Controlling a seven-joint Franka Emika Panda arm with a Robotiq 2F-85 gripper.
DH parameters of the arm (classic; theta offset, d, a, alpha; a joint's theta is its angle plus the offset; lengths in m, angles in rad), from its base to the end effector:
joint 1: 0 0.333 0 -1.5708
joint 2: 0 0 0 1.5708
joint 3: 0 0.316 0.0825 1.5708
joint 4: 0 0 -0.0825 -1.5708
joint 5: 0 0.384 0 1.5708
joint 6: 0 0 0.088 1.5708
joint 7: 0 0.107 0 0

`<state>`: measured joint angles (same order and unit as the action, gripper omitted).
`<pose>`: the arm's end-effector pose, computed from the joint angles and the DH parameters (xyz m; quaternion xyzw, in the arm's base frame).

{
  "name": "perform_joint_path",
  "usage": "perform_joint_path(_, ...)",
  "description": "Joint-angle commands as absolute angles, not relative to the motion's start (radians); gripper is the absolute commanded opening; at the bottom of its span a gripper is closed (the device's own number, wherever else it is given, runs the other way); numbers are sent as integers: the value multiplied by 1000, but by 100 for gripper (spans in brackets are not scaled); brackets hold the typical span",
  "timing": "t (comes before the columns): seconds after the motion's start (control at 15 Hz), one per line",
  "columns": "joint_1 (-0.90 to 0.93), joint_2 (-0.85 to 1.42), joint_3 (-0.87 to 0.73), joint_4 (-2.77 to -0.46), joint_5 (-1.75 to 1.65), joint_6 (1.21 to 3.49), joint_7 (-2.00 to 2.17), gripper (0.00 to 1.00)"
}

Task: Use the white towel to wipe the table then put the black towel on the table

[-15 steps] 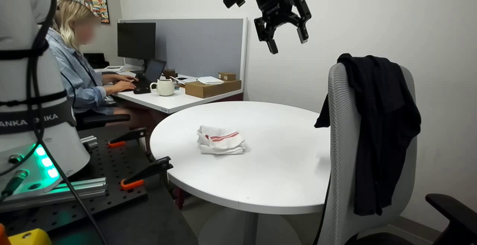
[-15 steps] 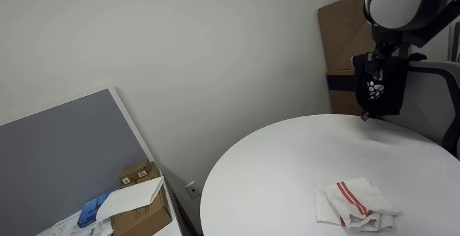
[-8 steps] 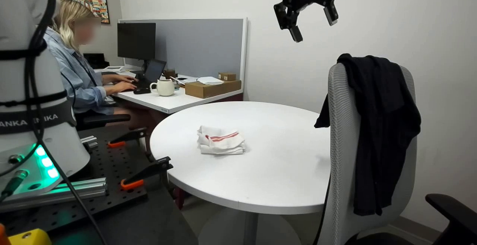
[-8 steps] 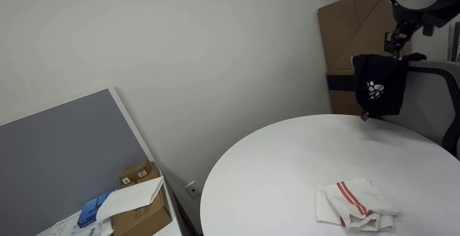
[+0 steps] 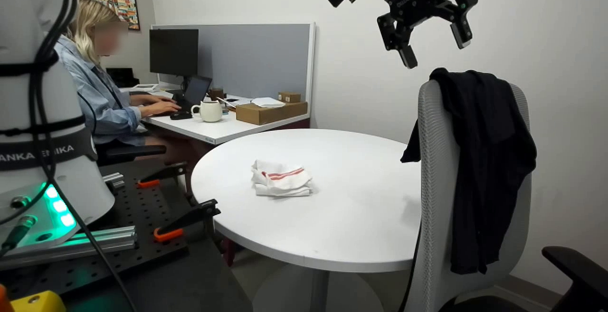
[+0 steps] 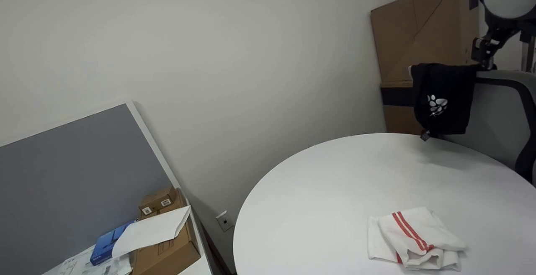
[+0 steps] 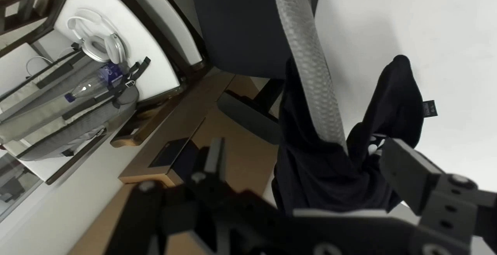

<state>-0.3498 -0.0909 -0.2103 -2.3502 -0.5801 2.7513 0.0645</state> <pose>0.4573 -0.2618 0.4164 0.9562 -0.0687 0.1881 0.2134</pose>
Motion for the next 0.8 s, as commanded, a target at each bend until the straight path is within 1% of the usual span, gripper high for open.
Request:
perform_joint_path(0.0,-336,-4,-236,-2287,-567,2802,58,100)
perform_joint_path(0.53,-296,81,-241,-2269,-406,2896,0,100)
perform_joint_path(0.6,-290,86,-240,-2270,-384,2901,-11,88)
perform_joint_path(0.67,-285,90,-239,-2271,-365,2906,-21,74)
perform_joint_path(0.73,-280,93,-240,-2272,-353,2910,-28,67)
